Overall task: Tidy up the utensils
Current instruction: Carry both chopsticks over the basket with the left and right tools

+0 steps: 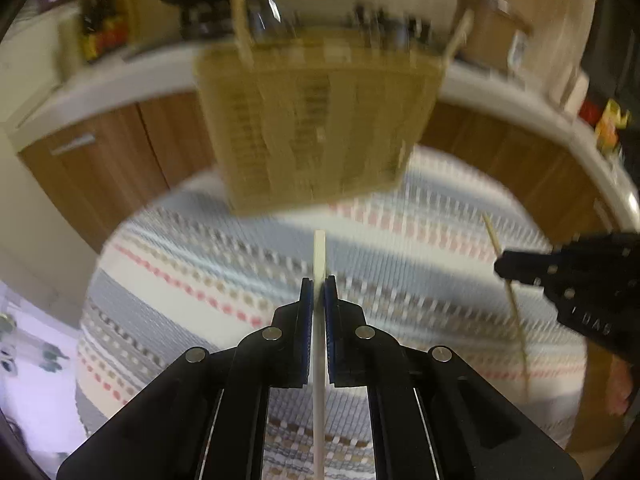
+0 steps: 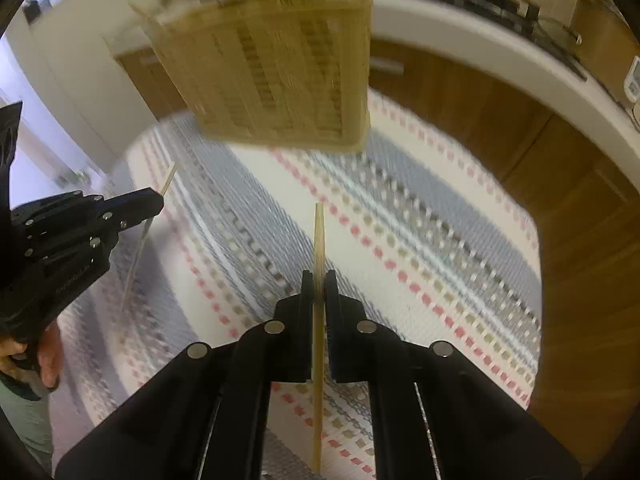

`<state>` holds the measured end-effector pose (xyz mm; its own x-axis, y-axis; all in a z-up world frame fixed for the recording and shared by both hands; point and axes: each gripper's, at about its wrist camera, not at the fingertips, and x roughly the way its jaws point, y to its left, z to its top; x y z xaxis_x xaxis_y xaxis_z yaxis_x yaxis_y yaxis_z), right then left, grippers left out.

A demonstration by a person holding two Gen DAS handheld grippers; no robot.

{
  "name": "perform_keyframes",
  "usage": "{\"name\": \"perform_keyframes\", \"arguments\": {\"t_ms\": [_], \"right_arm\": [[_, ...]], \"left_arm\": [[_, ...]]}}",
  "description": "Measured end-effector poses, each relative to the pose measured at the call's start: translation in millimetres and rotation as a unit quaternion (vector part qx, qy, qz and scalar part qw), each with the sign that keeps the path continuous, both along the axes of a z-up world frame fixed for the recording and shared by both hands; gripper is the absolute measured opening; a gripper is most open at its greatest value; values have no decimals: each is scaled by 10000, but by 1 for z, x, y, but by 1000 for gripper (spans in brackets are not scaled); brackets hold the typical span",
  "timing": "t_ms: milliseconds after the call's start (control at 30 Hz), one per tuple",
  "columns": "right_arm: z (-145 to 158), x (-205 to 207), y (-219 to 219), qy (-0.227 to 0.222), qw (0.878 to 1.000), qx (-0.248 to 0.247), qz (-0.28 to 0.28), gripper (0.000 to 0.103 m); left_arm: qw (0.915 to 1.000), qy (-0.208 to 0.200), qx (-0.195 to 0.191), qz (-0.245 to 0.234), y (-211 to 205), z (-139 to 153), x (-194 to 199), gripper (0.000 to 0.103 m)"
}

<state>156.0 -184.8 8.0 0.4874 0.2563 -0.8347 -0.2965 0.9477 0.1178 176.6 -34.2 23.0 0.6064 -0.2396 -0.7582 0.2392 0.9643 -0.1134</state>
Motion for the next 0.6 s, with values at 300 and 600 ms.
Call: {"name": "perform_keyframes", "arguments": {"t_ms": [300, 600], "right_arm": [[83, -10, -6, -1447, 9880, 532, -9, 3], [144, 15, -6, -1898, 9771, 961, 16, 3]], "left_arm": [[9689, -2150, -1010, 693, 29, 103, -30, 3], [9214, -3514, -1411, 875, 26, 162, -20, 3]]}}
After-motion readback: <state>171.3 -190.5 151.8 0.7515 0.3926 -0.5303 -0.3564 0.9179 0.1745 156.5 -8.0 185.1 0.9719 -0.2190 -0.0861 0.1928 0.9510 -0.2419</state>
